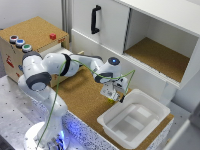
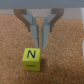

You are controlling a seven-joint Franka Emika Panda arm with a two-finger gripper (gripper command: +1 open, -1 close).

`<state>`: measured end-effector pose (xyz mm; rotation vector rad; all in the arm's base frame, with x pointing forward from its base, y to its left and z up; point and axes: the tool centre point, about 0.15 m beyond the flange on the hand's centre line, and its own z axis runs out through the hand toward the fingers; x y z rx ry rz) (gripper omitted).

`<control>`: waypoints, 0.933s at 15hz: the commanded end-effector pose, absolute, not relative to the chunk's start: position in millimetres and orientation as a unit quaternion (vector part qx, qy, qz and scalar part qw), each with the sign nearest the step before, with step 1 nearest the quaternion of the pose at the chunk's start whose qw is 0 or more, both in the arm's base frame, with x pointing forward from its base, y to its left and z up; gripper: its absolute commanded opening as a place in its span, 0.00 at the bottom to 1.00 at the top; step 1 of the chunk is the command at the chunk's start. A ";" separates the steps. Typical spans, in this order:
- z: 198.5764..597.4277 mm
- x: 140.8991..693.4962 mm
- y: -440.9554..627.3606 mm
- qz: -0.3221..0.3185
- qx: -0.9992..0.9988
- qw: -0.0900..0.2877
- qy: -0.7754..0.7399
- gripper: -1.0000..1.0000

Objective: Slide the yellow block to the left

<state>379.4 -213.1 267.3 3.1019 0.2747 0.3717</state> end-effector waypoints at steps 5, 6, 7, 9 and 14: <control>210.7 398.3 -228.0 0.104 0.990 0.014 0.094 0.00; 207.1 398.8 -224.1 0.102 0.990 0.014 0.097 0.00; 203.7 398.3 -220.8 0.102 0.990 0.017 0.096 0.00; 195.6 395.6 -213.6 0.093 0.992 0.008 0.091 0.00; 197.3 385.4 -186.7 0.088 0.993 -0.022 0.077 0.00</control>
